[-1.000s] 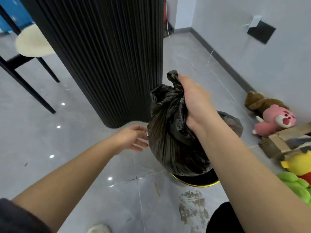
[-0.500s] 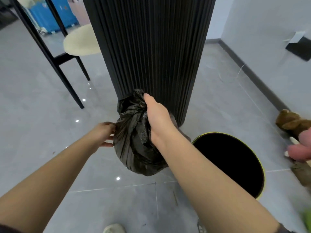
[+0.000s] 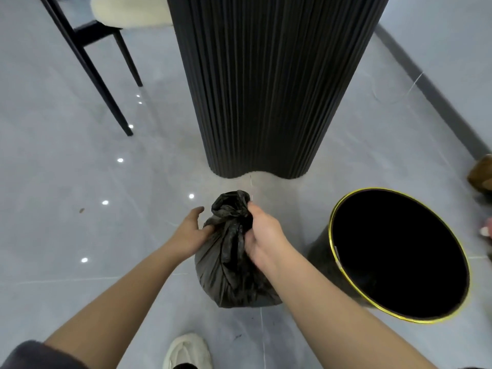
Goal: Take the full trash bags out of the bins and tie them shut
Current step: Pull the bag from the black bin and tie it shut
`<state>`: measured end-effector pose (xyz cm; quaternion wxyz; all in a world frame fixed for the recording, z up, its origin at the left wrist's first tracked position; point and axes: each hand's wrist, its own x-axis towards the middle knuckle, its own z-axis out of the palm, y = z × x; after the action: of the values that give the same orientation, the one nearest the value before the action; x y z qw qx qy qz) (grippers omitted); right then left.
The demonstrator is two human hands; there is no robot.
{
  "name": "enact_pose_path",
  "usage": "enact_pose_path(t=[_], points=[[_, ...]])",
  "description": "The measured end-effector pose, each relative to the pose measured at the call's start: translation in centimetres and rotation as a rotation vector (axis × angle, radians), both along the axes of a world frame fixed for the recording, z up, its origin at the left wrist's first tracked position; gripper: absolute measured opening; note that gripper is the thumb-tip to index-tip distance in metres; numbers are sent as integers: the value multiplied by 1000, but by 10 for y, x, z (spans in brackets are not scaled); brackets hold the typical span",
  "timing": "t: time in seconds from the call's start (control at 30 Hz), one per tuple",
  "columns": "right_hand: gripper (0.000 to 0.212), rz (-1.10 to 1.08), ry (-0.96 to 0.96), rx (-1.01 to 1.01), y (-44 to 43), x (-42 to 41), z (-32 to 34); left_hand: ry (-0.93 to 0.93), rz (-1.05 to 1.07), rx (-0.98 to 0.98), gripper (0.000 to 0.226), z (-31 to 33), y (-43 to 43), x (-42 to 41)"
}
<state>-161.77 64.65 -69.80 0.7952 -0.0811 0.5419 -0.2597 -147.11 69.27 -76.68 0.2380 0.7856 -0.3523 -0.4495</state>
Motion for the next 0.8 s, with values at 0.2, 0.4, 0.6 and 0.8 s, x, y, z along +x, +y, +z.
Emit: enact_pose_path(t=[0.2,0.4,0.6,0.8], points=[[37,-182,-100,25,-12,-17,-14,-85,-53,-140,16,10,4,-20],[34,-161,-105,-81,-19,-29,-17,425,13,-8,33,38,10,-45],[21,-53,-16,-179,-19,-48,-15,287,-258,61,17,44,13,-53],[23,397,327,-361,-17,-78,-20,349,-54,65,7,50,6,-50]])
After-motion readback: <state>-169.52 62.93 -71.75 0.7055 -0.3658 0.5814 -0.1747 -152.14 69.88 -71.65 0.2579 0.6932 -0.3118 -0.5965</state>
